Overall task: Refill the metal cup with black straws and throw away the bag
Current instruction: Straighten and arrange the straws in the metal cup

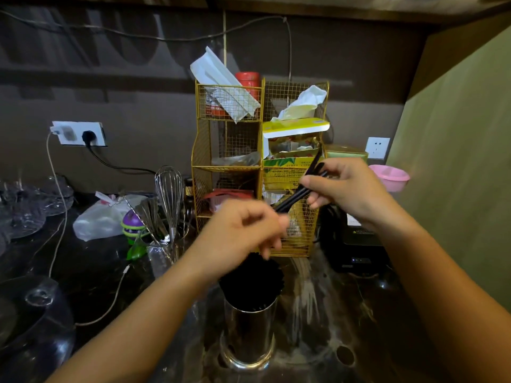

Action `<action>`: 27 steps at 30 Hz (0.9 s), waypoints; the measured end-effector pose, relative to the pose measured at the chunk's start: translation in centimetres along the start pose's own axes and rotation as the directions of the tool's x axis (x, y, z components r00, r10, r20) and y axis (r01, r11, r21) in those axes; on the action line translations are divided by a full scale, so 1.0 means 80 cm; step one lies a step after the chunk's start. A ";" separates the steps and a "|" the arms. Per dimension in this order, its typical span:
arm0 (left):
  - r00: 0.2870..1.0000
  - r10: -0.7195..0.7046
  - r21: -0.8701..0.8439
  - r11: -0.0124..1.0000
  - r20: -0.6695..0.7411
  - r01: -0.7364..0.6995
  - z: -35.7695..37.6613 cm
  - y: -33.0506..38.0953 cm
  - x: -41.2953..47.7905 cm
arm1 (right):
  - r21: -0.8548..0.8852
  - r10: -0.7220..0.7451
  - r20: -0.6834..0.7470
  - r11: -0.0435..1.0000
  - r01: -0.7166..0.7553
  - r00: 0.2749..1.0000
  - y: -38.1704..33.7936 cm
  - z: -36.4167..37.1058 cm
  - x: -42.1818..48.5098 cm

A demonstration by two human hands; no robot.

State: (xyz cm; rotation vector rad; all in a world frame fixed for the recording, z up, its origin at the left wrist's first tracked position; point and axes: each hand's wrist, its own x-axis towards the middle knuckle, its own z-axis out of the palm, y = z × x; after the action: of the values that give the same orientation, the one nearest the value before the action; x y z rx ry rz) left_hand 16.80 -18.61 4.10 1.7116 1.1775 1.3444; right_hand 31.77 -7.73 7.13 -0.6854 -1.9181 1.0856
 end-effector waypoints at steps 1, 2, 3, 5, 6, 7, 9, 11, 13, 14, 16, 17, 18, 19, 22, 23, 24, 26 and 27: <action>0.992 -0.051 0.013 0.999 0.114 0.050 0.007 -0.002 -0.008 | 0.045 -0.025 -0.047 0.999 0.027 0.999 -0.002 -0.002 0.000; 0.975 -0.111 0.017 0.994 0.195 0.110 0.015 -0.006 -0.012 | 0.094 -0.046 -0.095 0.994 0.054 0.994 -0.005 -0.002 -0.001; 0.959 -0.166 0.002 0.985 0.231 0.170 0.022 -0.014 -0.012 | 0.132 -0.066 -0.143 0.988 0.085 0.988 -0.006 0.000 -0.002; 0.943 -0.278 -0.177 0.934 0.180 0.310 0.029 -0.026 -0.001 | 0.172 -0.096 -0.230 0.975 0.137 0.968 -0.004 0.009 -0.003; 0.939 -0.317 -0.326 0.881 0.129 0.342 0.028 -0.030 0.007 | 0.185 -0.098 -0.266 0.971 0.151 0.959 -0.001 0.015 -0.005; 0.942 -0.328 -0.471 0.822 0.068 0.321 0.026 -0.031 0.015 | 0.203 -0.094 -0.293 0.966 0.158 0.952 0.002 0.021 -0.006; 0.942 -0.331 -0.656 0.723 -0.054 0.216 0.018 -0.033 0.029 | 0.259 -0.062 -0.316 0.955 0.148 0.947 0.011 0.032 -0.011; 0.939 -0.313 -0.719 0.684 -0.141 0.120 0.011 -0.032 0.039 | 0.338 0.000 -0.326 0.934 0.116 0.945 0.020 0.039 -0.017; 0.929 -0.307 -0.710 0.700 -0.205 0.075 0.007 -0.032 0.046 | 0.426 0.071 -0.320 0.902 0.076 0.945 0.030 0.045 -0.023; 0.917 -0.318 -0.687 0.724 -0.240 0.071 0.005 -0.032 0.048 | 0.476 0.112 -0.308 0.878 0.051 0.945 0.036 0.048 -0.025; 0.896 -0.340 -0.652 0.754 -0.286 0.079 0.001 -0.034 0.052 | 0.590 0.203 -0.270 0.807 -0.005 0.941 0.047 0.054 -0.028; 0.892 -0.343 -0.653 0.754 -0.295 0.073 -0.001 -0.036 0.054 | 0.644 0.248 -0.244 0.765 -0.035 0.937 0.051 0.058 -0.029; 0.893 -0.336 -0.658 0.751 -0.300 0.062 -0.003 -0.037 0.055 | 0.690 0.290 -0.210 0.720 -0.069 0.934 0.056 0.062 -0.030; 0.895 -0.321 -0.650 0.759 -0.310 0.047 -0.006 -0.039 0.056 | 0.728 0.328 -0.168 0.677 -0.107 0.930 0.061 0.065 -0.031; 0.901 -0.251 -0.466 0.882 -0.355 0.063 -0.016 -0.045 0.059 | 0.783 0.398 -0.017 0.576 -0.235 0.917 0.074 0.070 -0.033; 0.912 -0.220 -0.372 0.925 -0.347 0.081 -0.021 -0.047 0.059 | 0.775 0.402 0.037 0.566 -0.280 0.915 0.077 0.069 -0.033; 0.929 -0.191 -0.288 0.953 -0.317 0.097 -0.026 -0.047 0.059 | 0.742 0.404 0.083 0.585 -0.327 0.911 0.080 0.069 -0.033; 0.967 -0.137 -0.162 0.981 -0.217 0.103 -0.034 -0.049 0.058 | 0.569 0.420 0.112 0.716 -0.404 0.901 0.084 0.066 -0.032; 0.981 -0.113 -0.109 0.989 -0.157 0.097 -0.036 -0.050 0.057 | 0.435 0.423 0.096 0.796 -0.420 0.901 0.083 0.063 -0.031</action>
State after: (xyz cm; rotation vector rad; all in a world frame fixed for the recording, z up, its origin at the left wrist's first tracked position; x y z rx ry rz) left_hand 13.34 -12.95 3.02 1.4708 1.2502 1.4745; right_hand 29.21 -8.63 -1.19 -0.8669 -1.4489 1.7348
